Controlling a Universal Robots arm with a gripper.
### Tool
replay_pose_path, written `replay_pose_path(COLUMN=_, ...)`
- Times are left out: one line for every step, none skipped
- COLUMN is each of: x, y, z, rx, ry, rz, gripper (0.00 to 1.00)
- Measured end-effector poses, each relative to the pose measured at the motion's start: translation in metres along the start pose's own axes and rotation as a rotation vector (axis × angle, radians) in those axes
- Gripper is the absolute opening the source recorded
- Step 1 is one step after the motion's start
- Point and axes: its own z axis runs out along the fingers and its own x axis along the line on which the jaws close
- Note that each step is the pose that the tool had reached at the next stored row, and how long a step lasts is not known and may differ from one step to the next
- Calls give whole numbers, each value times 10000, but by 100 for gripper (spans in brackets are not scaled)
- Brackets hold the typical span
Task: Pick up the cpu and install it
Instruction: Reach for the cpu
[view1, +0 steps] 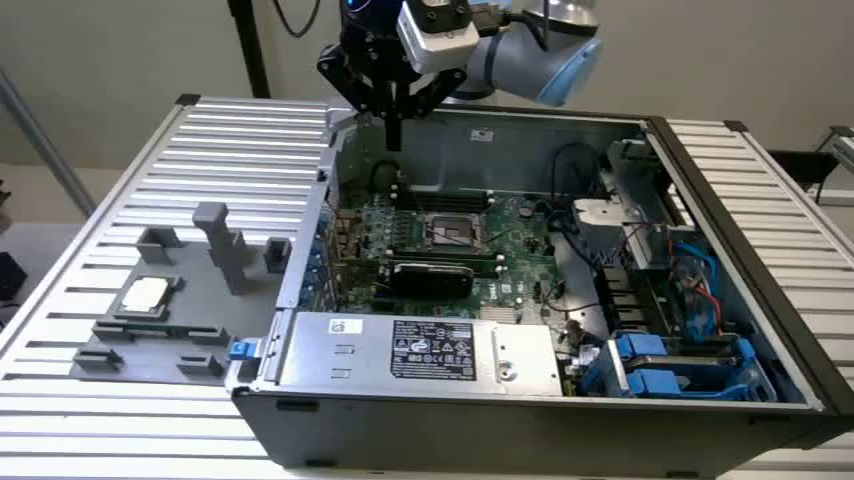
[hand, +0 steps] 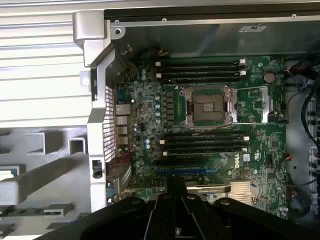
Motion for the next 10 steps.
replay_pose_path(x=0, y=0, z=0, rx=0, ry=0, rz=0, gripper=11)
replay_pose_path(x=0, y=0, z=0, rx=0, ry=0, rz=0, gripper=11)
replay_pose_path(x=0, y=0, z=0, rx=0, ry=0, rz=0, gripper=11)
replay_pose_path(x=0, y=0, z=0, rx=0, ry=0, rz=0, gripper=11)
replay_pose_path(x=0, y=0, z=0, rx=0, ry=0, rz=0, gripper=11)
replay_pose_path(x=0, y=0, z=0, rx=0, ry=0, rz=0, gripper=11)
replay_pose_path(x=0, y=0, z=0, rx=0, ry=0, rz=0, gripper=11)
replay_pose_path(x=0, y=0, z=0, rx=0, ry=0, rz=0, gripper=11)
replay_pose_path(x=0, y=0, z=0, rx=0, ry=0, rz=-1, gripper=11)
replay_pose_path(x=0, y=0, z=0, rx=0, ry=0, rz=0, gripper=11)
